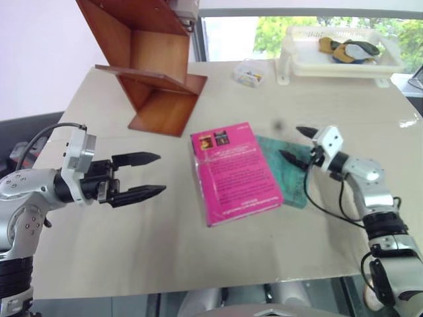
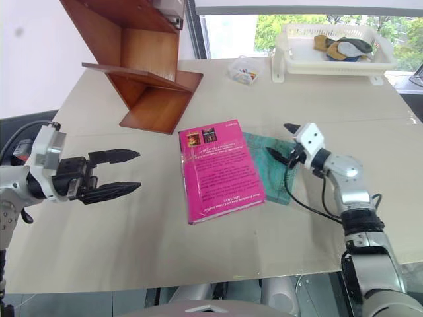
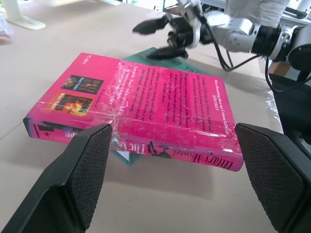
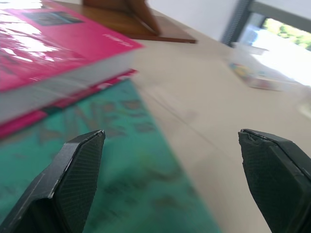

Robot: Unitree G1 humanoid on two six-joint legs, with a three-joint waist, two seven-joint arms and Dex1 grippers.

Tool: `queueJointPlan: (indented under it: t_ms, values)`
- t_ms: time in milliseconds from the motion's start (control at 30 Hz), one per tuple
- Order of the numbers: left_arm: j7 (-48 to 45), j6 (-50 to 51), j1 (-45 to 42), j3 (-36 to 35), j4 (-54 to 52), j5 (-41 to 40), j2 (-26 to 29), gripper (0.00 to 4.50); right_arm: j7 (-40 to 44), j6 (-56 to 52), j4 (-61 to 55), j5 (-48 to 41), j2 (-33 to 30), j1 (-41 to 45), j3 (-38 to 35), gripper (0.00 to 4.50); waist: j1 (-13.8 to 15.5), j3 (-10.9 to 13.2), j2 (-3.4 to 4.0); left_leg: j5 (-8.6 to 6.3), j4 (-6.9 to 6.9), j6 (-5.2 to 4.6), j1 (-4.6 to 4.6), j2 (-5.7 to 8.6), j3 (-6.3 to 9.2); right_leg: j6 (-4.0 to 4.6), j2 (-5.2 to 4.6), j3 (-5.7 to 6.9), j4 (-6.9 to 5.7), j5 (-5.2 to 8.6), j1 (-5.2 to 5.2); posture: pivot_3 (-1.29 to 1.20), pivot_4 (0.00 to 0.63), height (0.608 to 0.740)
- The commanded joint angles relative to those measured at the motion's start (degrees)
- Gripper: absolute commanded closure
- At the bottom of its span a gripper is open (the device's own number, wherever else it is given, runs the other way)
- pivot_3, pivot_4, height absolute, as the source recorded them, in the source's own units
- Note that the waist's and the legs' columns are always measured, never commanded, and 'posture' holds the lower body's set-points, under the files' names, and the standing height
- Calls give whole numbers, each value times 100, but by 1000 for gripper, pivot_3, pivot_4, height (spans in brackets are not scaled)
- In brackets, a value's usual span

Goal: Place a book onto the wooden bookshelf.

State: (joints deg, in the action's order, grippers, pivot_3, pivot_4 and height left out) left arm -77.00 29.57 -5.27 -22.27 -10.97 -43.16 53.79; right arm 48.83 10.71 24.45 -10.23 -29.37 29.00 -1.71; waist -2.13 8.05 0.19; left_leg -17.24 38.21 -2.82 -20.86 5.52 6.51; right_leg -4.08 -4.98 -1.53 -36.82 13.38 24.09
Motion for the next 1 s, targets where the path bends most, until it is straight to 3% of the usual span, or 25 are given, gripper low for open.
queueJointPlan:
  t_ms: [33, 233, 467, 600, 767, 1000]
  values:
    - [-3, -40, 159, -13, -246, -46, -21, 128, 175, 78, -388, -271, -300, -223, -356, 0, 1, 0, 1, 0, -2, 0, 0, 0, 0, 0, -1, 0, 2, 0, 0, 0, 150, 740]
    - [206, 8, 454, 361, -329, 141, -219, 128, 472, -244, -1073, -808, -809, -900, -839, 0, 24, 3, 3, 0, -2, 0, -1, 0, -2, 0, -4, -3, 4, 0, -1, 0, 150, 740]
    - [1321, 988, 196, 941, -108, -91, -930, 128, 461, -548, -1722, -1115, -1142, -1529, -1294, 0, 80, 4, 2, -1, 2, -1, 6, -2, 0, -1, -3, -4, 0, -1, -10, 0, 150, 740]
    - [1547, 1515, 134, 1269, 36, -93, -1043, 128, 1112, -993, -2377, -1864, -1400, -1977, -1550, 0, 125, 4, 2, -1, 0, -1, 5, -2, -1, -1, -3, -5, 3, 0, -8, 0, 150, 740]
    - [1858, 2718, -322, 1002, 465, -1235, -1606, 128, 2284, -2544, -3697, -3427, -2334, -3119, -2306, 0, 261, 14, 8, -1, 9, -3, -4, 2, 19, -2, -9, 1, 7, 0, -18, 0, 150, 740]
    - [2375, 3994, -620, 982, 745, -2153, -2054, 128, 2757, -3943, -4880, -4754, -2967, -3979, -3432, 0, 280, 19, -7, -3, 11, -4, 10, -3, 22, -2, -8, 0, 8, 0, -35, 0, 150, 740]
